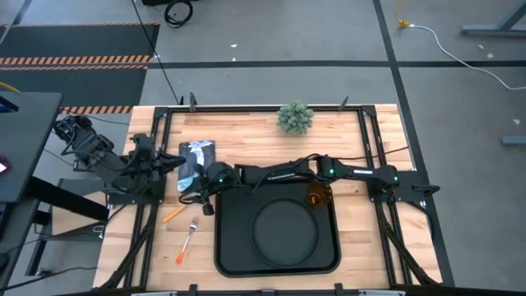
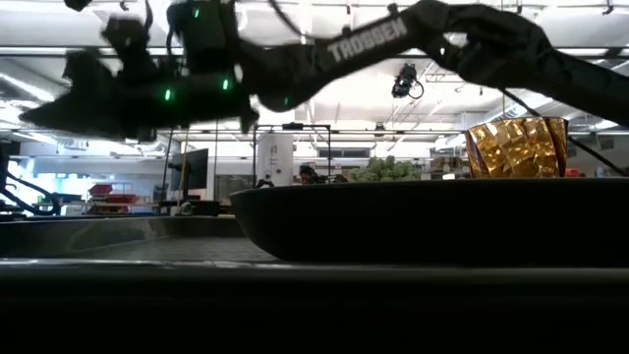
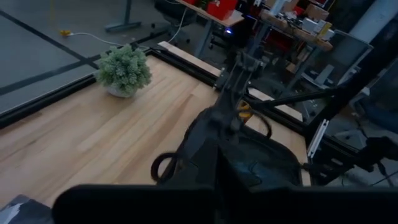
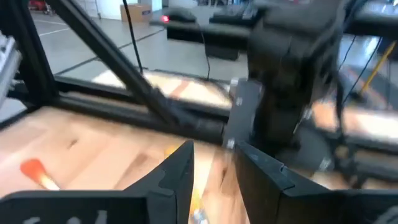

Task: Pick and place plate/cup/fork/spoon on tray
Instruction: Put the orange spoon on the black tray

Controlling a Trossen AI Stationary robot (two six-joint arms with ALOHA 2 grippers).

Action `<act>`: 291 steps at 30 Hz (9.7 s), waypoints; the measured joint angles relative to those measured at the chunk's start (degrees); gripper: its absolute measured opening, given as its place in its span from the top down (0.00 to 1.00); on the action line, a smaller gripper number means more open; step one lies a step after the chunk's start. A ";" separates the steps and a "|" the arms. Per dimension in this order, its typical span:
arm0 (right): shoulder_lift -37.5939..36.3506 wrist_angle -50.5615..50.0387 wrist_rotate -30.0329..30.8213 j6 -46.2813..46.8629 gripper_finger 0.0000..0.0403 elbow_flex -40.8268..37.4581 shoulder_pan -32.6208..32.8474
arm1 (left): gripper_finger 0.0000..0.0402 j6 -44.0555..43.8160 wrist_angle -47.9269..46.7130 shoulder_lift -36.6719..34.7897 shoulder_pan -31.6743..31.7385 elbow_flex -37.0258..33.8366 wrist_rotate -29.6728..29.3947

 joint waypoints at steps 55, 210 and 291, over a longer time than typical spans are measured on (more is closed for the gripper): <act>-2.18 -30.27 30.16 -23.09 0.49 0.00 5.38 | 0.97 -21.34 -22.43 7.55 -0.02 -0.02 17.13; -11.12 -25.82 12.13 -23.25 0.57 -2.36 8.93 | 0.98 0.45 2.85 -6.88 -3.50 -5.61 13.77; -11.69 -21.74 7.62 19.91 0.60 -13.54 -1.28 | 0.99 -57.10 -25.33 32.26 -22.96 -3.43 25.64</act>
